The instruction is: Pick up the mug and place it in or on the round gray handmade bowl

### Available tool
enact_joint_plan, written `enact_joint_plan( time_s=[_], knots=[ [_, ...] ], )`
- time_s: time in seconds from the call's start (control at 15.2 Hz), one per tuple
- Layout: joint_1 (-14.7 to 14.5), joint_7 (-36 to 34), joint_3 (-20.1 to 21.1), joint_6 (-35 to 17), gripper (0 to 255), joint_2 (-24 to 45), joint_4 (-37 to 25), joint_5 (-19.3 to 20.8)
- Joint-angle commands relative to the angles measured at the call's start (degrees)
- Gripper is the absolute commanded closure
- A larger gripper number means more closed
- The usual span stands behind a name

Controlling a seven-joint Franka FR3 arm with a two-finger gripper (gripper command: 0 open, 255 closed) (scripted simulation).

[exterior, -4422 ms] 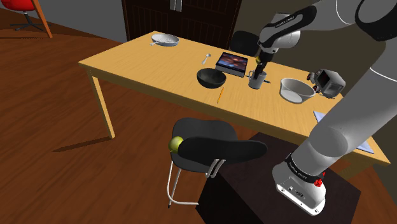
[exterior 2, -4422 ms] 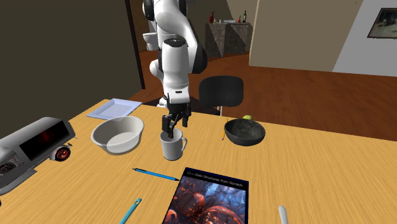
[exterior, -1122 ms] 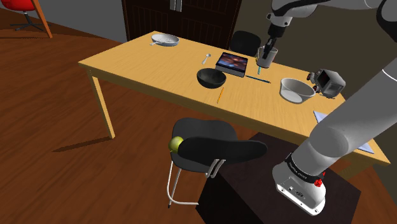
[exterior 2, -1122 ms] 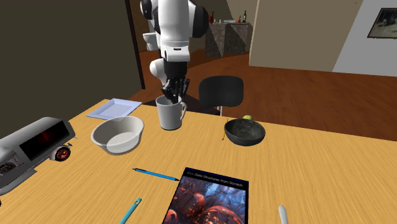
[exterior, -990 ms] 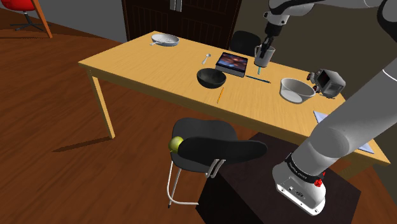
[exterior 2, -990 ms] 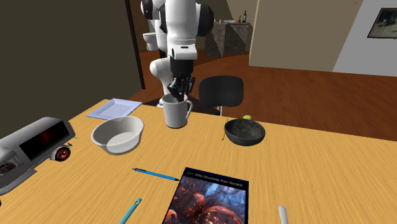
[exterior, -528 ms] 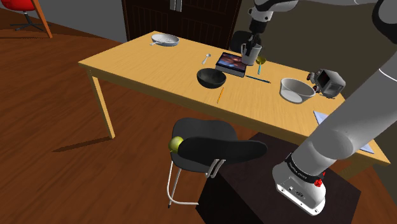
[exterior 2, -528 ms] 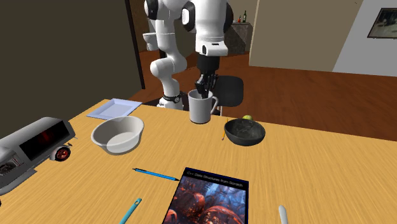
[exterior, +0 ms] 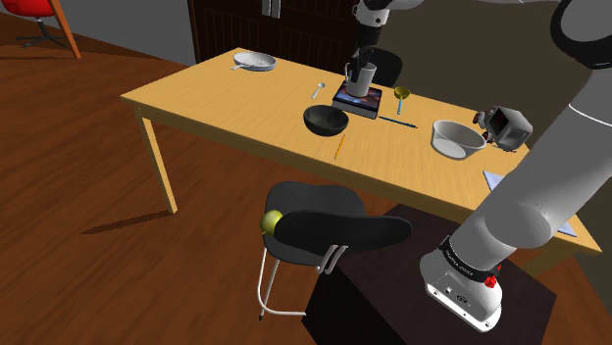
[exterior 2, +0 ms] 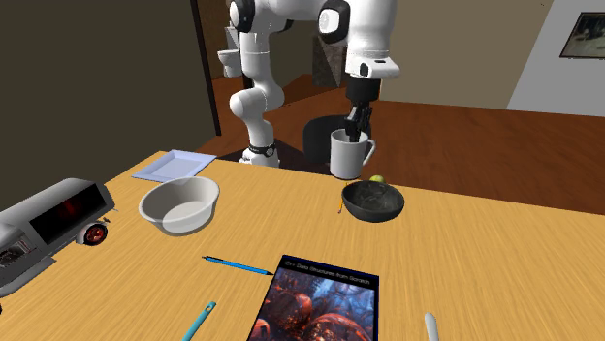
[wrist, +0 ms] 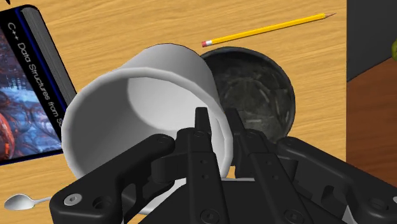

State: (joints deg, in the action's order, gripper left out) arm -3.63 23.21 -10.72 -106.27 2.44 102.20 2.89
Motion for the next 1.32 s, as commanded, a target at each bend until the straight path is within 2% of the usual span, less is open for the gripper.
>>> enact_joint_plan(
  time_s=[0.0, 0.4, 1.25],
  knots=[
    [-1.1, -2.1, 1.0, 0.9, 255, 1.6, -2.4, -0.2],
    [-4.7, -8.6, 4.0, 4.4, 255, 8.7, -12.5, -0.7],
    [-4.7, -9.0, 4.0, -5.3, 255, 9.4, -3.6, -0.7]
  ],
)
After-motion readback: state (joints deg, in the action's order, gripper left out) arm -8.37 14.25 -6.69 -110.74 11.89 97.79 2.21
